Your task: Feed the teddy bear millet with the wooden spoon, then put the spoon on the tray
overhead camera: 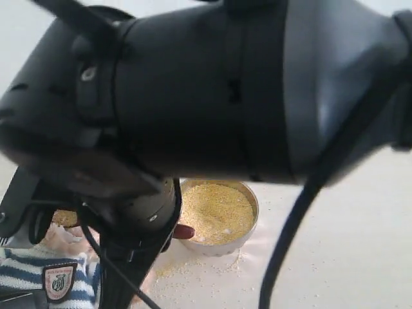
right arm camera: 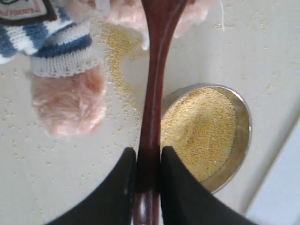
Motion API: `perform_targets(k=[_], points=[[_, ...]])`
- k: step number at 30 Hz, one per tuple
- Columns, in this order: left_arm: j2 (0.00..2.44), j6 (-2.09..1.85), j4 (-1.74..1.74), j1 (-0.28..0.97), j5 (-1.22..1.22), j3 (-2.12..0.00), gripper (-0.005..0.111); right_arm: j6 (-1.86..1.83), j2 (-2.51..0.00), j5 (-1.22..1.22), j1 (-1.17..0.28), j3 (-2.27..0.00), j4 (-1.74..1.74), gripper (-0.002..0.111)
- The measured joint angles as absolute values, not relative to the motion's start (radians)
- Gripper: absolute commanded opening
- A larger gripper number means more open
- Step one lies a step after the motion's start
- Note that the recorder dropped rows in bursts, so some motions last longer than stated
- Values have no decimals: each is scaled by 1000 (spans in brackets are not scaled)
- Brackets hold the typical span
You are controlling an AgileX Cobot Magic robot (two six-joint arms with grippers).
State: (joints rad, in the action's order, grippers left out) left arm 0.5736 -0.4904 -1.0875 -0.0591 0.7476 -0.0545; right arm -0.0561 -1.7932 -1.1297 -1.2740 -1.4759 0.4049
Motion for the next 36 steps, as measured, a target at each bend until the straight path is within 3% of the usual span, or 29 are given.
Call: perform_targets(k=[13, 25, 29, 36], points=[[574, -492, -1088, -59, 748, -55, 5, 259, -1793, -1186, -1471, -1284, 902, 3], [574, -492, -1088, -59, 748, -55, 5, 294, -1768, -1212, -1476, -1284, 871, 3], [574, -494, -1088, -59, 748, -55, 5, 316, -1651, -1210, -1417, -1284, 699, 3], [574, -496, -1088, -59, 748, -55, 5, 169, -1498, -1222, -1116, -1091, 495, 3]])
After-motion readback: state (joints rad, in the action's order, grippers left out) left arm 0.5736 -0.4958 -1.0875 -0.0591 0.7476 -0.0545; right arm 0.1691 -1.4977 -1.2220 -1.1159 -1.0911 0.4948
